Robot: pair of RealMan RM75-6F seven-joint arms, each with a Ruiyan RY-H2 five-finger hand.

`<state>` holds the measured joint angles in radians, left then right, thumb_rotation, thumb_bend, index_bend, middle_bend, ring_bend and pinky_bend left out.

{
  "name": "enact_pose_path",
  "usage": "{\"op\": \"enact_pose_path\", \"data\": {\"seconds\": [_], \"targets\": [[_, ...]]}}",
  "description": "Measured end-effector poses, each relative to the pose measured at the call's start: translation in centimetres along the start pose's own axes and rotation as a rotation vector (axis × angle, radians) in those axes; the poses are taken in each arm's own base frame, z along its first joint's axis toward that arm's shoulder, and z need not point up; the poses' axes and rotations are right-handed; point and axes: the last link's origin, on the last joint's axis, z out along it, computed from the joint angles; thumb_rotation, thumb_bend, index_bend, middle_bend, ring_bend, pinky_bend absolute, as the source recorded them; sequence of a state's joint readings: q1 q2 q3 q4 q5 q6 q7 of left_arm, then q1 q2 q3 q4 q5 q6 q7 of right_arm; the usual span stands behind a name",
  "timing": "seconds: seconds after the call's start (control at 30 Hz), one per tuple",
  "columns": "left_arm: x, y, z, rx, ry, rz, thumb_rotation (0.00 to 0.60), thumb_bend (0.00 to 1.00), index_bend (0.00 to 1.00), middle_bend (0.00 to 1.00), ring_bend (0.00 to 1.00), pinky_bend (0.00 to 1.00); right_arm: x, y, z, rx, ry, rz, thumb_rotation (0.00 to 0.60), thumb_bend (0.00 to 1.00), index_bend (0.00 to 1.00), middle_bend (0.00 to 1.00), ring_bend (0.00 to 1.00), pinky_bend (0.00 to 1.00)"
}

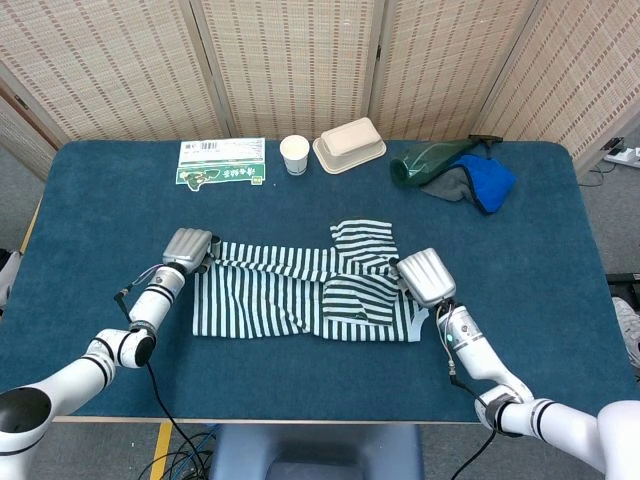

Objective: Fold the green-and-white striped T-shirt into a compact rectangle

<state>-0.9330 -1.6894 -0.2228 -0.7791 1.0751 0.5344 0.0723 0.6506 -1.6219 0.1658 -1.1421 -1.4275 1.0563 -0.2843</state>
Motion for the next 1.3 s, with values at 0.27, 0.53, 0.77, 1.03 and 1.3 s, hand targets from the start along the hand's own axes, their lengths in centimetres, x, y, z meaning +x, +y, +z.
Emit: {"op": "enact_pose_path", "data": {"seconds": [0.27, 0.53, 0.77, 1.03, 1.3], "targets": [[0.3, -0.1, 0.2, 0.01, 0.01, 0.0, 0.6, 0.56, 0.58, 1.0, 0.91, 0.97, 0.1, 0.1, 0.7, -0.011, 0.013, -0.008, 0.6, 0.45, 0.61, 0.91, 1.0, 1.0], [0.4, -0.2, 0.6, 0.029, 0.011, 0.007, 0.6, 0.56, 0.52, 1.0, 0.9, 0.96, -0.2, 0.0, 1.3, -0.027, -0.008, -0.017, 0.6, 0.45, 0.61, 0.91, 1.0, 1.0], [0.4, 0.0, 1.0, 0.053, 0.023, 0.003, 0.6, 0.52, 0.27, 0.98, 0.89, 0.94, -0.5, 0.2, 1.6, -0.051, -0.022, -0.024, 0.6, 0.45, 0.61, 0.9, 1.0, 1.0], [0.5, -0.2, 0.9, 0.085, 0.059, -0.004, 0.6, 0.31, 0.0, 0.95, 0.87, 0.92, -0.9, 0.5, 2.0, -0.083, -0.042, -0.028, 0.6, 0.45, 0.43, 0.9, 1.0, 1.0], [1.1, -0.8, 0.1, 0.117, 0.127, -0.045, 0.6, 0.29, 0.0, 0.95, 0.86, 0.91, -0.8, 0.8, 2.8, -0.135, -0.052, -0.03, 0.6, 0.4, 0.17, 0.88, 1.0, 1.0]]}}
